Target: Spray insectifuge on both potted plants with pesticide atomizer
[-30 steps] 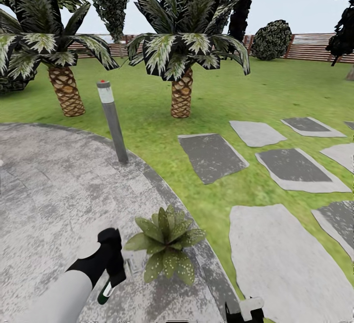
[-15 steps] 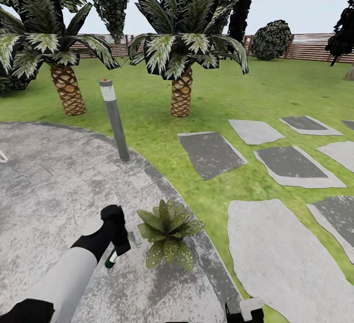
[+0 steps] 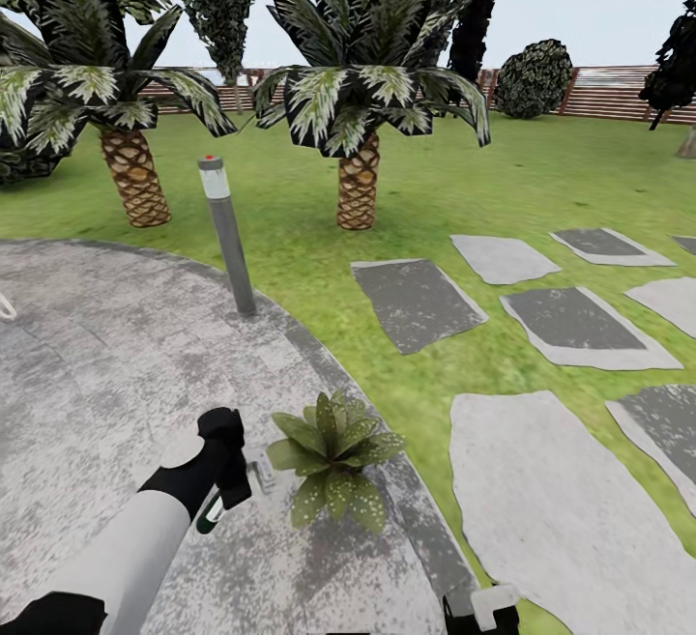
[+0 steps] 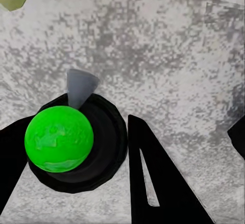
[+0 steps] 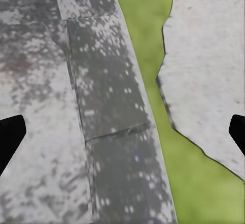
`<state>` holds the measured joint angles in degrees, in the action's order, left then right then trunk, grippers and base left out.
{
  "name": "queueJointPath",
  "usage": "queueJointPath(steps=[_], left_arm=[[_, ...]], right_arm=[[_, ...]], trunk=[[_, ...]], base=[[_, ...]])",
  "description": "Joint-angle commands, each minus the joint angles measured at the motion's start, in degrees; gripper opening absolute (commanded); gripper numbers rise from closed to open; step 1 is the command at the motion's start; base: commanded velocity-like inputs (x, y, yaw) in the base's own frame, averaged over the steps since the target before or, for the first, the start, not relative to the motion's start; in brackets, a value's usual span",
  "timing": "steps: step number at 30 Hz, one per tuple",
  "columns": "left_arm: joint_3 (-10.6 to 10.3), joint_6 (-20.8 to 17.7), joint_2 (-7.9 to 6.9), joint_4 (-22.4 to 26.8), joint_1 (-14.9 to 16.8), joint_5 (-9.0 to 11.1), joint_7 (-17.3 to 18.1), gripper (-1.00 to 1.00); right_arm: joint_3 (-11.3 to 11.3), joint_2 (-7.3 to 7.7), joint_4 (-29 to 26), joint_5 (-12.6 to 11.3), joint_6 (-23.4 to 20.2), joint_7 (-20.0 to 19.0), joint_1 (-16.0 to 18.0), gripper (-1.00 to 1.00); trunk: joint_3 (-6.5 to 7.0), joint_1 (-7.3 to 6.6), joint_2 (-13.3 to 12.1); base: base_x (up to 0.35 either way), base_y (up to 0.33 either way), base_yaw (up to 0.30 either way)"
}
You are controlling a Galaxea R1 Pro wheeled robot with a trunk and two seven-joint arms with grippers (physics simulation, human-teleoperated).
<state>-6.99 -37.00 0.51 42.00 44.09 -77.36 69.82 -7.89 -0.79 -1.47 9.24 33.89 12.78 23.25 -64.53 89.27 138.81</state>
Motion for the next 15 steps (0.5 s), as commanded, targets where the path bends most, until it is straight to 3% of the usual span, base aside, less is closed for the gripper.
queueJointPath(steps=[1,8,13,15], left_arm=[[-0.1,-0.5,-0.04,0.0,0.0,-0.2,0.3,-1.0],[-0.3,-0.5,0.05,-0.1,-0.1,0.0,0.4,-1.0],[-0.3,-0.4,2.26,-4.3,-1.5,0.1,-0.5,-1.0],[-0.2,-0.4,2.49,-4.7,-2.1,0.6,-2.7,-1.0]], right_arm=[[-0.4,-0.04,0.1,0.3,0.0,0.6,0.0,1.0],[-0.4,-0.09,0.1,0.3,0.0,0.6,0.0,1.0],[-0.4,-0.09,0.1,0.3,0.0,0.6,0.0,1.0],[-0.4,-0.09,0.1,0.3,0.0,0.6,0.0,1.0]], trunk=[[-0.05,-0.01,0.0],[0.12,-0.01,0.0],[0.22,-0.01,0.0],[0.22,-0.01,0.0]], base=[[0.0,0.274,0.0],[-0.063,0.274,-0.152],[-0.069,0.041,-0.125],[-0.005,0.003,-0.011]])
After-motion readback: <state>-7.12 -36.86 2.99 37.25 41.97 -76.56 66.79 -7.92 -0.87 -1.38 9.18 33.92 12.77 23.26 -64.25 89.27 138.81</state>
